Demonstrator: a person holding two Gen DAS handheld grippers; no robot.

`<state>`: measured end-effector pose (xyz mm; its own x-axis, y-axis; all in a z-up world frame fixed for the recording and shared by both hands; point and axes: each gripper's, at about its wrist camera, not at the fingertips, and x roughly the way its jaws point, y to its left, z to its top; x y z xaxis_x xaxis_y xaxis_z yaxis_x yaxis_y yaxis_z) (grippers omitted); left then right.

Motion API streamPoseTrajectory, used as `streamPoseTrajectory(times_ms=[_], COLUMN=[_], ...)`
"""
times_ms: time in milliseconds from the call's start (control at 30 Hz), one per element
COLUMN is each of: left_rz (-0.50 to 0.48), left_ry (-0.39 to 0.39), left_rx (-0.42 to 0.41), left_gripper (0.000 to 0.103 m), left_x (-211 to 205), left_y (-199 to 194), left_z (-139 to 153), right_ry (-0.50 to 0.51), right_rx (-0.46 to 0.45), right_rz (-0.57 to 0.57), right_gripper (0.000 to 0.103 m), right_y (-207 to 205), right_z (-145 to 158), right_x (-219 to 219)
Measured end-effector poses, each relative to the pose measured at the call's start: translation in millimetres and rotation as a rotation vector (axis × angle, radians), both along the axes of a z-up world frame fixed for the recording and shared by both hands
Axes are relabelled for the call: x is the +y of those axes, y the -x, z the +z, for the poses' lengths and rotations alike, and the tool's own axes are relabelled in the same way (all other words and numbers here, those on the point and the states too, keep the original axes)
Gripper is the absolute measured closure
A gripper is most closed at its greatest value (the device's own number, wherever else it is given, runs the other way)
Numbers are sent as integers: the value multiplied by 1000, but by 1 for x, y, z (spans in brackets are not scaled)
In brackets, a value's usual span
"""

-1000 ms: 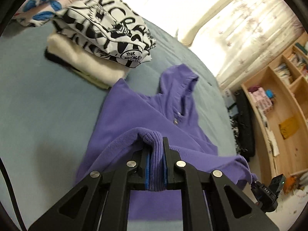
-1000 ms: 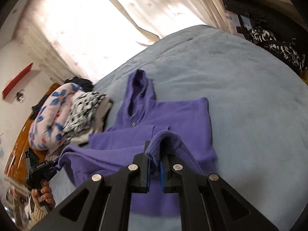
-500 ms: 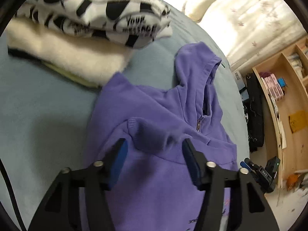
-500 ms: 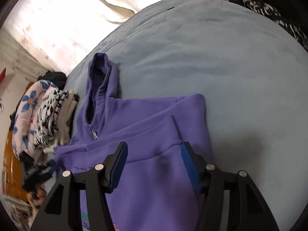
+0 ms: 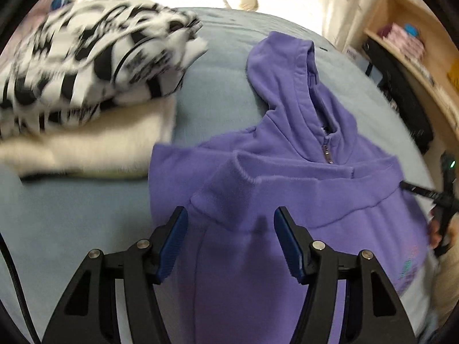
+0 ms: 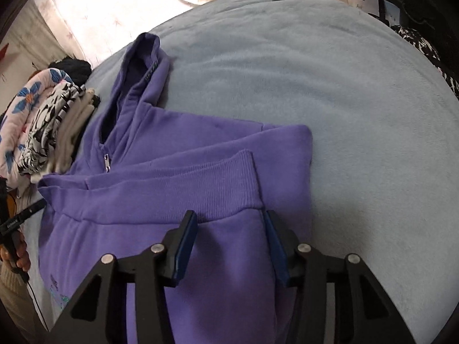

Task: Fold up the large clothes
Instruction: 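Lift the hem with both tools and fold it up toward the hood, then release the hem and flatten the folded hoodie with both tools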

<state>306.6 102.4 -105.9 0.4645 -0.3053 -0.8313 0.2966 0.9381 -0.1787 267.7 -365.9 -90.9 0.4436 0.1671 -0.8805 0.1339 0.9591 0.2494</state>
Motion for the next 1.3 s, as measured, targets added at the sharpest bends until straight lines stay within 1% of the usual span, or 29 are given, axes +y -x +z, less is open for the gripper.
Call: streamPoseTrajectory(times_ms=[100, 133, 167, 200, 233, 267, 300, 400, 500, 600, 633, 800, 867, 933, 1033, 1067, 1100, 1133, 1167, 1233, 1267, 1300], left_rz=[-52, -65, -82, -90, -96, -101, -104, -82, -42, 10, 42, 169, 207, 232, 257, 264, 277, 284, 291, 292, 290, 296], left_ry=[-105, -133, -168, -193, -236, -253, -261, -259, -259, -257, -258, -162, -145, -159, -191, -196, -214, -228, -247, -263, -261, -246], left_rx=[-33, -45, -64, -78, -109, -127, -139, -163, -184, -204, -216, -202, -205, -214, -216, -213, -205, -195, -187, -186, -185, -181], left_gripper=[42, 44, 52, 61, 68, 78, 81, 85, 87, 87, 87, 88, 88, 89, 89, 89, 89, 89, 89, 89, 89, 89], left_x=[-15, -18, -23, -27, -30, -32, -31, -29, -25, -21, -18, -2, 1, -1, -8, -11, -13, -14, -15, -15, -13, -11], left_y=[-8, -9, -11, -13, -14, -14, -13, -9, 0, 11, 13, 2, -6, -17, -36, -42, -49, -53, -57, -58, -58, -58], left_z=[-3, -5, -7, -10, -12, -13, -15, -15, -9, 5, 14, 46, 52, 50, 36, 30, 18, 8, -6, -27, -35, -41], right_ry=[15, 20, 27, 39, 54, 70, 79, 99, 149, 211, 226, 270, 280, 274, 281, 301, 311, 317, 318, 321, 328, 338], right_rx=[-1, -4, -6, -9, -10, -14, -16, -34, -69, -130, -158, -282, -321, -327, -304, -283, -252, -202, -171, -101, -89, -101], right_rz=[10, 12, 14, 14, 14, 10, 5, -14, -20, -34, -38, -69, -92, -108, -124, -126, -130, -137, -143, -145, -138, -137], right_gripper=[55, 55, 58, 62, 65, 70, 78, 89, 92, 93, 93, 93, 93, 93, 93, 93, 93, 93, 93, 93, 93, 93], right_y=[-1, 0, -1, 0, 1, 2, 1, 6, 14, 23, 27, 32, 27, 15, -11, -23, -31, -43, -49, -59, -60, -59], right_z=[-2, -2, -2, -2, -2, -1, -1, 2, 9, 24, 31, 70, 80, 83, 73, 64, 54, 38, 26, -2, -13, -16], right_x=[2, 2, 3, 4, 5, 6, 7, 8, 14, 22, 24, 30, 29, 27, 27, 27, 27, 26, 25, 23, 23, 24])
